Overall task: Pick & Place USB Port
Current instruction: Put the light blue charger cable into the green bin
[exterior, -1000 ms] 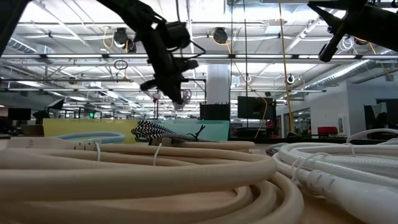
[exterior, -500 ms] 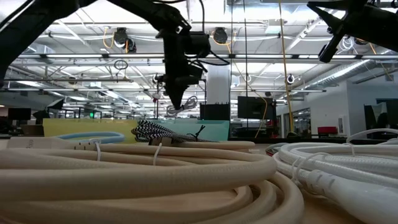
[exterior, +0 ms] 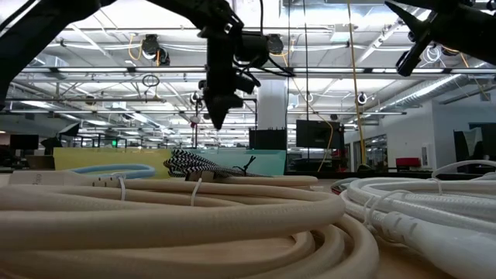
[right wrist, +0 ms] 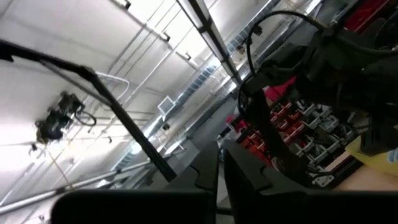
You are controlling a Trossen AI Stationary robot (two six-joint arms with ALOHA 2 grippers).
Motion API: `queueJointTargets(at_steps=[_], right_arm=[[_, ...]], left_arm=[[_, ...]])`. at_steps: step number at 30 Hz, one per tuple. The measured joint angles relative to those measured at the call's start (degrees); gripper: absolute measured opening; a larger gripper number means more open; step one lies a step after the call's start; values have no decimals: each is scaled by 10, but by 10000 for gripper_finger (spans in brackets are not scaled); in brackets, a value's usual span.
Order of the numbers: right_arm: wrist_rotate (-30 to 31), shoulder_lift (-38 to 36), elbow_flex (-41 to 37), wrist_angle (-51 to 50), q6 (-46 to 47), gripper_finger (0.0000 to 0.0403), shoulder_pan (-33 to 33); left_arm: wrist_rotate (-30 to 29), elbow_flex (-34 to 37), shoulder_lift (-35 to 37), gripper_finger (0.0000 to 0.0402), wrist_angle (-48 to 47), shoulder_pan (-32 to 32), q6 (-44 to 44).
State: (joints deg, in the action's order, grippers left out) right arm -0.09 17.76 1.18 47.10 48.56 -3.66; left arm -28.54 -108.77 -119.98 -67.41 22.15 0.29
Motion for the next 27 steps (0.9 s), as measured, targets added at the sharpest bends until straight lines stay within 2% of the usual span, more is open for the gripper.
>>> queueJointTargets(at_steps=[2, 5, 8, 10, 13, 16, 19, 23, 27], right_arm=[[-1, 0, 17, -18, -16, 38, 0], [-16, 13, 75, -111, -74, 65, 0], [-35, 50, 208, -239, -174, 96, 0], [-55, 104, 307, -362, -251, 115, 0], [-97, 213, 444, -547, -348, 138, 0], [-128, 312, 541, -680, -408, 152, 6], [-139, 394, 582, -752, -473, 157, 29], [-152, 476, 578, -765, -552, 156, 84], [-133, 555, 577, -737, -601, 156, 142]], left_arm=[[27, -15, -1, 121, -21, 1, -45], [115, -44, 9, 137, -41, -1, -102], [215, -58, 40, 141, -30, -15, -138], [245, -58, 74, 142, -11, -36, -164], [251, -59, 132, 142, 0, -79, -200], [236, -59, 185, 142, -3, -133, -239], [189, -59, 231, 143, -30, -203, -295], [75, -59, 267, 143, -97, -315, -418], [-52, -58, 275, 143, -153, -431, -579]])
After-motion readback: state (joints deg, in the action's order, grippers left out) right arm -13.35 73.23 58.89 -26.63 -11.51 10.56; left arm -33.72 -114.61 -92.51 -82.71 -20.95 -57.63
